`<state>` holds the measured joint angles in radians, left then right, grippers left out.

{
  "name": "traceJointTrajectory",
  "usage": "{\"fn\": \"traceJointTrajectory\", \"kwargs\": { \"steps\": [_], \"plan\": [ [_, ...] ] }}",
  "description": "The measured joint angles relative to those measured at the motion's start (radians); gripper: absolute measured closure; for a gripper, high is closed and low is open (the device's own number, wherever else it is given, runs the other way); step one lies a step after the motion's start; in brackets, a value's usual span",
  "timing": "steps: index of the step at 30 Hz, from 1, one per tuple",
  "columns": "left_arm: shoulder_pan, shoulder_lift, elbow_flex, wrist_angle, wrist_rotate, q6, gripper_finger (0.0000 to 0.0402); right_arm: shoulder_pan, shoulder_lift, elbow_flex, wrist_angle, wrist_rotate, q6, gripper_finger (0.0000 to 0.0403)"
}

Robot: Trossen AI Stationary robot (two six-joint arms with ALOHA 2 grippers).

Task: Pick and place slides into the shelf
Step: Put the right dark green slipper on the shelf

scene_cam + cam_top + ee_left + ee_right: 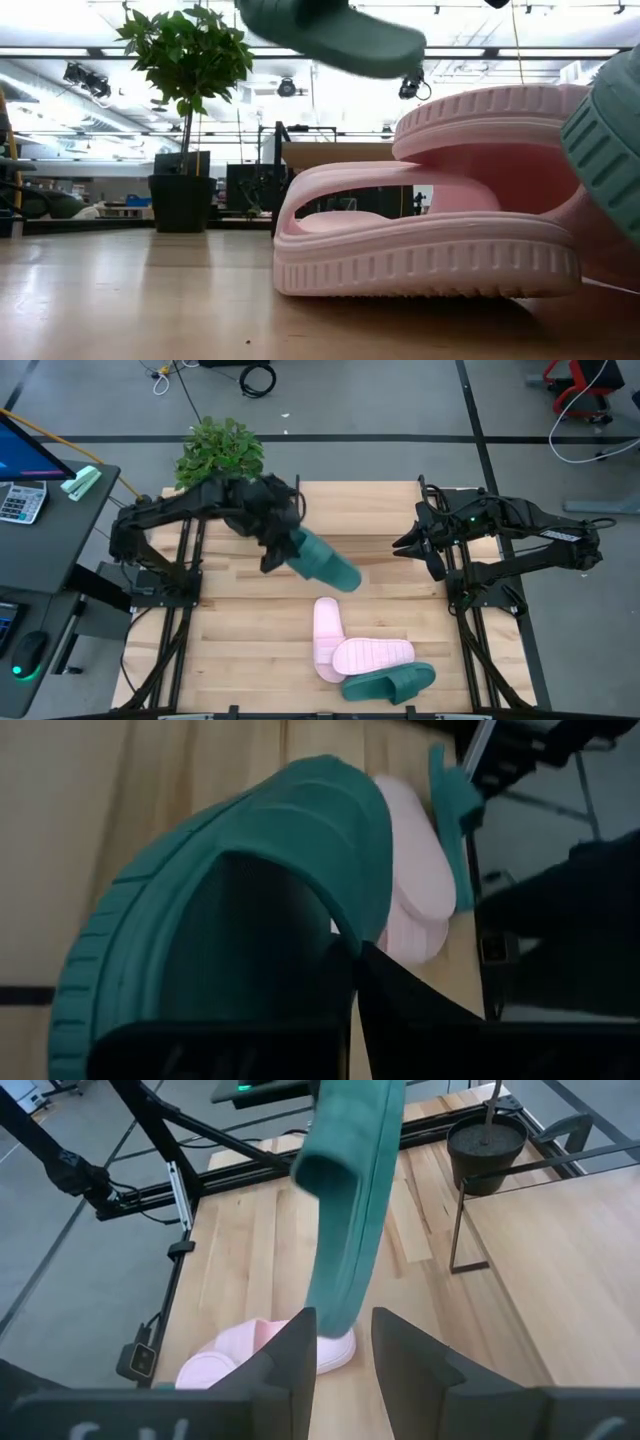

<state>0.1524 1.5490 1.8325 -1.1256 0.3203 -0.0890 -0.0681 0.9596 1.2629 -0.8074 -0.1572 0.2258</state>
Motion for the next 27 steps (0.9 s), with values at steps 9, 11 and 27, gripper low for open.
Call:
{"fn": "traceJointTrajectory", "kwargs": {
  "steps": [9, 11, 27],
  "plan": [
    [0.037, 0.120, 0.262, -0.121, 0.017, 0.142, 0.0393, -0.001, 0.000, 0.000, 0.000, 0.000, -0.020, 0.0297],
    [0.044, 0.175, 0.346, -0.215, 0.022, 0.186, 0.0393, -0.004, 0.000, 0.000, 0.000, -0.001, -0.020, 0.0297],
    [0.172, 0.288, 0.495, -0.311, -0.118, 0.408, 0.0393, -0.004, 0.000, 0.000, 0.000, 0.030, -0.020, 0.0297]
  ]
}}
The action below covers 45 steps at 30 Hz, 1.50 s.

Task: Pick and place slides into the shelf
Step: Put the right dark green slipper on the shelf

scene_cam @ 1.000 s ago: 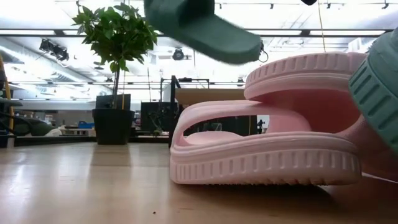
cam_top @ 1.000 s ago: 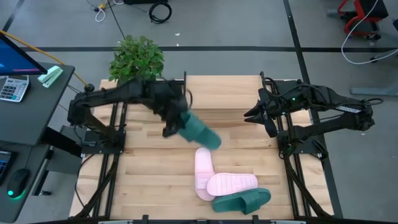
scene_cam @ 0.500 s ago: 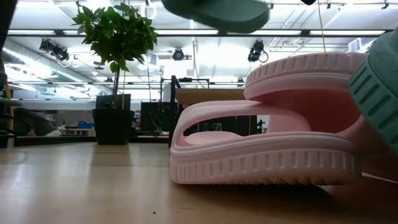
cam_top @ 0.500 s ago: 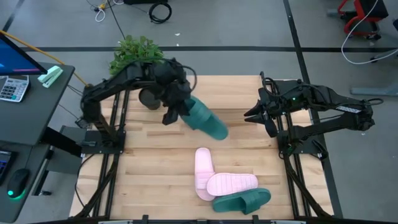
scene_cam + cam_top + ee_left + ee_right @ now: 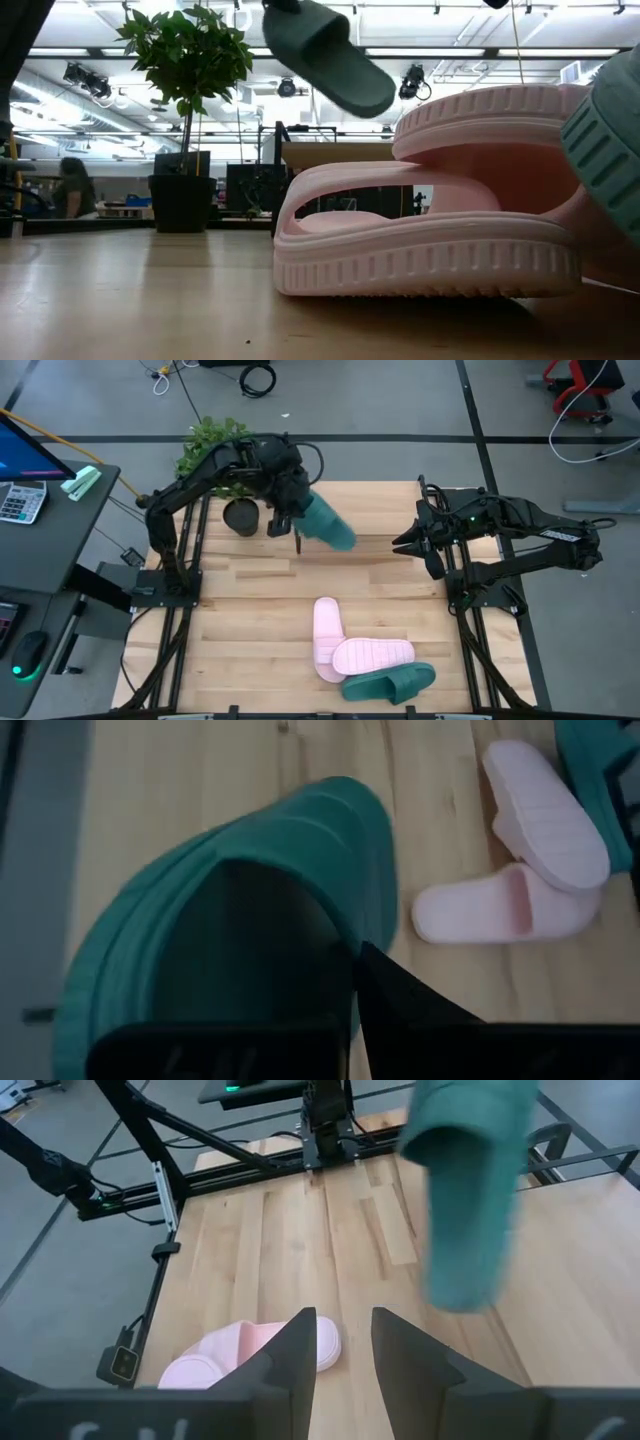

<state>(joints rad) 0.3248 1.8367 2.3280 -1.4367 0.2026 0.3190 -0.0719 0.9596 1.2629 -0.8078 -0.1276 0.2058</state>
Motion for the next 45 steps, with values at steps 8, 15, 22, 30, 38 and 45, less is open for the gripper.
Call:
{"fn": "traceJointTrajectory", "kwargs": {
  "steps": [8, 15, 22, 30, 38, 45],
  "plan": [
    [-0.004, 0.000, 0.000, 0.083, -0.049, 0.024, 0.0393, 0.000, 0.000, 0.000, 0.000, 0.000, 0.001, 0.0297],
    [-0.015, 0.000, 0.000, 0.205, -0.265, -0.149, 0.0393, 0.000, 0.000, 0.000, -0.020, 0.000, 0.001, 0.0297],
    [-0.029, 0.000, 0.000, 0.390, -0.261, -0.343, 0.0393, 0.000, -0.012, 0.000, -0.021, 0.000, 0.001, 0.0297],
    [-0.042, 0.000, -0.001, 0.494, -0.299, -0.453, 0.0393, 0.000, -0.050, 0.000, -0.022, 0.000, 0.011, 0.0297],
    [-0.071, 0.001, -0.008, 0.538, -0.605, -0.665, 0.0393, 0.000, -0.101, 0.000, -0.029, 0.014, 0.012, 0.0297],
    [-0.190, 0.004, -0.144, 0.794, -0.790, -0.798, 0.0393, 0.000, -0.157, 0.000, -0.112, 0.106, 0.004, 0.0301]
  ]
}}
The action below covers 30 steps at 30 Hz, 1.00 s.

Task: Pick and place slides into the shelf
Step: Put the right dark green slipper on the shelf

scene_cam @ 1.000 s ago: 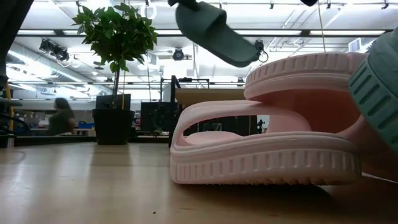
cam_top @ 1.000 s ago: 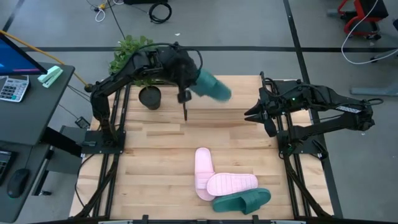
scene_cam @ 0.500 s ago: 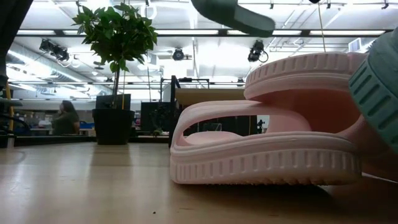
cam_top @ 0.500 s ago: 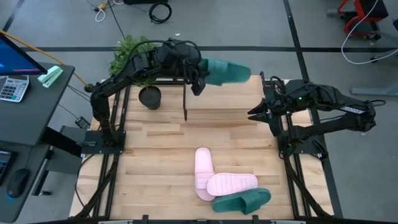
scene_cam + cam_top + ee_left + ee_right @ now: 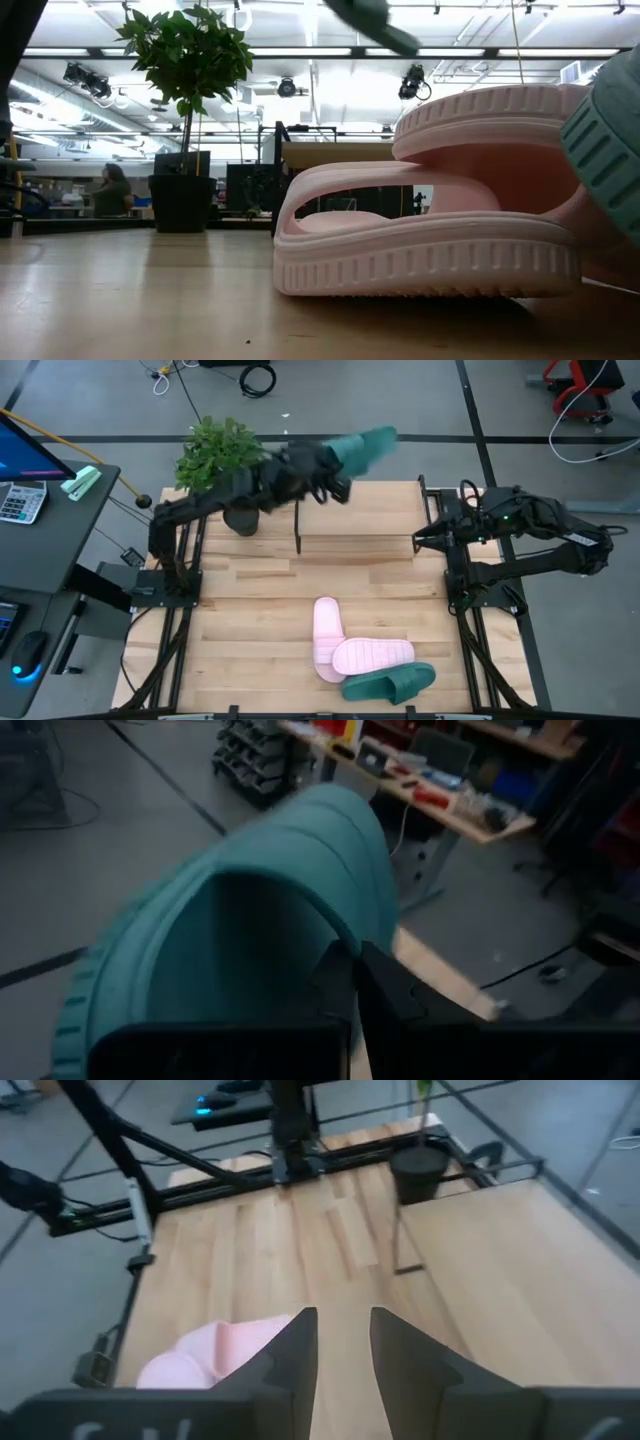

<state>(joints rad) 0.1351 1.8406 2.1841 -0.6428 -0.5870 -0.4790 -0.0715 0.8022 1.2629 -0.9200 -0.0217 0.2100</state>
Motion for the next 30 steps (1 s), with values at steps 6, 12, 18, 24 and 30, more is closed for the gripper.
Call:
{"fn": "traceJointTrajectory", "kwargs": {
  "steps": [6, 12, 18, 24, 30],
  "plan": [
    [-0.083, 0.003, -0.160, 0.300, -0.139, -0.102, 0.0393, 0.000, -0.046, 0.000, -0.010, 0.096, -0.004, 0.0307],
    [-0.133, 0.002, -0.263, 0.500, -0.297, -0.238, 0.0393, 0.000, -0.081, 0.000, -0.011, 0.127, -0.040, 0.0309],
    [-0.200, 0.023, -0.380, 0.650, -0.541, -0.566, 0.0393, 0.000, -0.115, 0.000, -0.048, 0.095, -0.213, 0.0309],
    [-0.264, 0.141, -0.410, 0.820, -0.789, -0.860, 0.0393, 0.000, -0.130, 0.000, -0.059, 0.095, -0.389, 0.0308],
    [-0.286, 0.284, -0.376, 1.080, -0.844, -0.899, 0.0393, 0.000, -0.130, 0.000, -0.064, 0.095, -0.388, 0.0309]
  ]
}}
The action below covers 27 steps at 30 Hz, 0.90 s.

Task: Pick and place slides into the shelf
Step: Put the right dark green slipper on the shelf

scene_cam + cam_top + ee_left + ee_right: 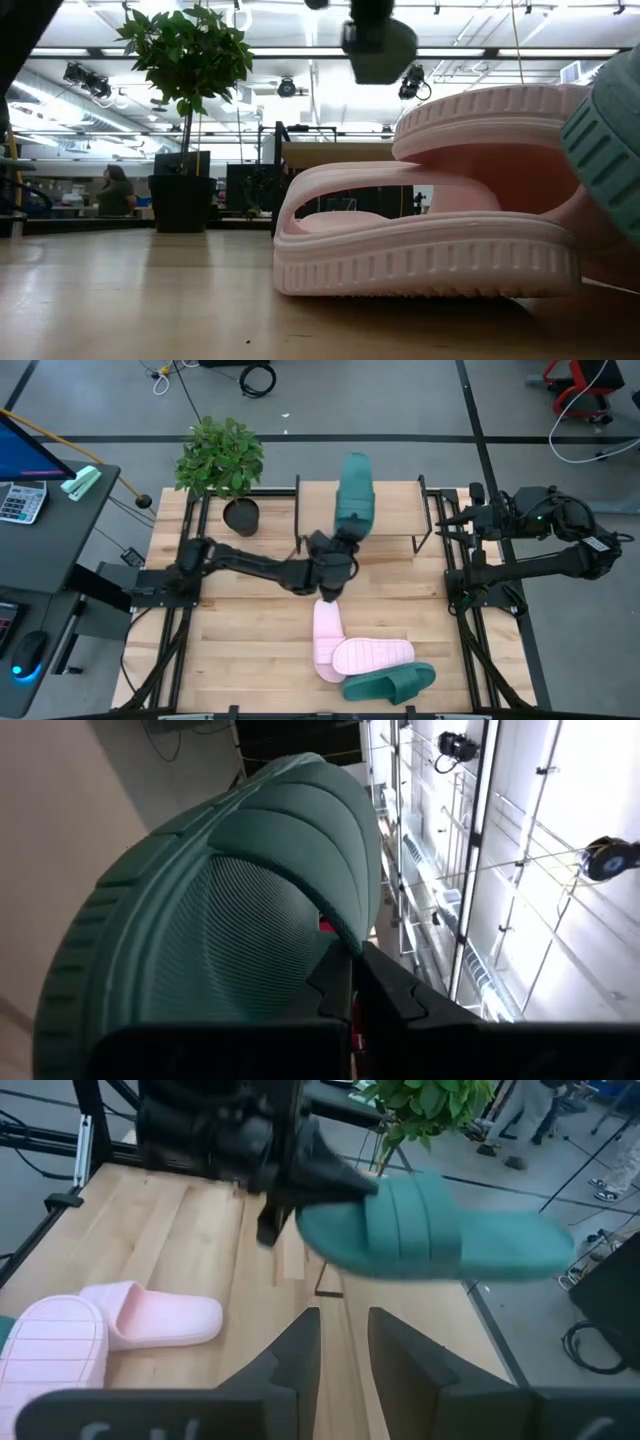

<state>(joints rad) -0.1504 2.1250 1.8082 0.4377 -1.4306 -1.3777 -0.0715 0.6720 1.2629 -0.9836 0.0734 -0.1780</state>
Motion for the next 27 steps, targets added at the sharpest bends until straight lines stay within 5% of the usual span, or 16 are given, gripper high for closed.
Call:
{"fn": "traceJointTrajectory", "kwargs": {
  "steps": [14, 27],
  "plan": [
    [0.044, 0.291, 0.381, -0.007, 0.055, 0.081, 0.0393, 0.000, 0.000, 0.000, 0.004, 0.000, 0.046, 0.0308],
    [0.050, 0.363, 0.453, -0.084, 0.086, -0.006, 0.0393, 0.000, 0.003, 0.000, 0.005, 0.000, 0.074, 0.0308]
  ]
}}
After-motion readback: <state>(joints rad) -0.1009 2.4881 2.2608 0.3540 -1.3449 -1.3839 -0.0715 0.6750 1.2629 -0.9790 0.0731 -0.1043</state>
